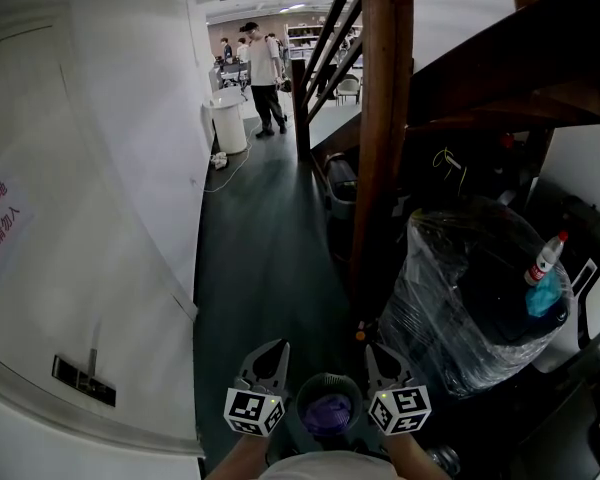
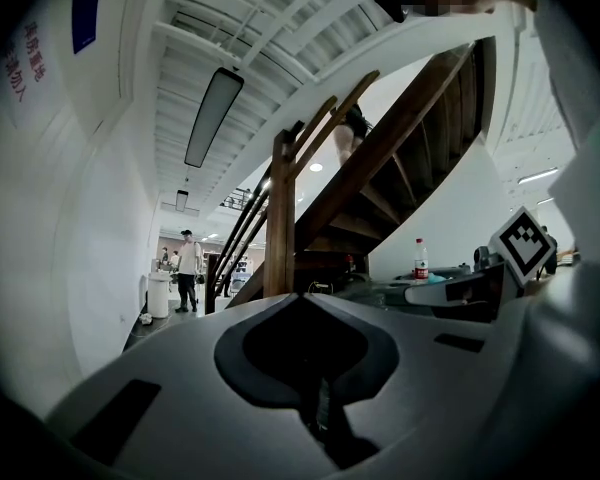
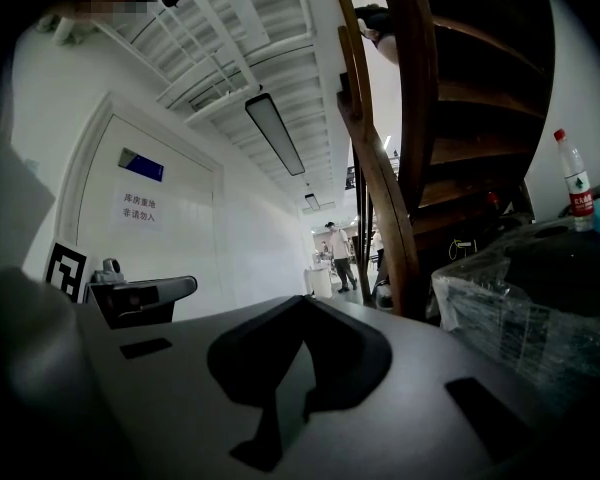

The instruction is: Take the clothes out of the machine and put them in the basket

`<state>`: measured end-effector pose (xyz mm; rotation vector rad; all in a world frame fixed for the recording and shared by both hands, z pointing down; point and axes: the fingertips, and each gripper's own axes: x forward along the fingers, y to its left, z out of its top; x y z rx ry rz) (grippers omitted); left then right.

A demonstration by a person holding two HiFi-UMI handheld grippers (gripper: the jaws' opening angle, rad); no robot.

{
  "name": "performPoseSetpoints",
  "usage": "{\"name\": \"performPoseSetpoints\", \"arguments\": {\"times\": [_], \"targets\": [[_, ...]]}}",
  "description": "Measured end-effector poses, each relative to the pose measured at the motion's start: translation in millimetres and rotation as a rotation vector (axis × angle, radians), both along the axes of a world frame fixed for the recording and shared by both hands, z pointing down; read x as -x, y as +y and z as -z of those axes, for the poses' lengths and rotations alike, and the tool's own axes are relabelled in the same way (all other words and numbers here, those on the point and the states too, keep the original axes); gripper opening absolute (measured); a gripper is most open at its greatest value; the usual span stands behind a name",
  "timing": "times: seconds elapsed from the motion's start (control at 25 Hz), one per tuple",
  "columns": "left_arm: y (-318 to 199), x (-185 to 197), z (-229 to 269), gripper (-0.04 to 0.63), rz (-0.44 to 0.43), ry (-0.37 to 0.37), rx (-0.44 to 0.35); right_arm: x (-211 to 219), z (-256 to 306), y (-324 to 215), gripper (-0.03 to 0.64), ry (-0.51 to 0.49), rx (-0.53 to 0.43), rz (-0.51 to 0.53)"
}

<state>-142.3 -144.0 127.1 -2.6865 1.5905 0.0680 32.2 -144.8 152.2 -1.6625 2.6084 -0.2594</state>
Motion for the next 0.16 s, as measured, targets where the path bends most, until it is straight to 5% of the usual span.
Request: {"name": "performPoseSetpoints", "arguments": {"times": [0.16], "targets": [[-2.0,-0.1,0.5,0.020,-0.001,0.004,-0.002,1.1,0.7,-2.5,0.006,0.001,-0.003,0.001]]}}
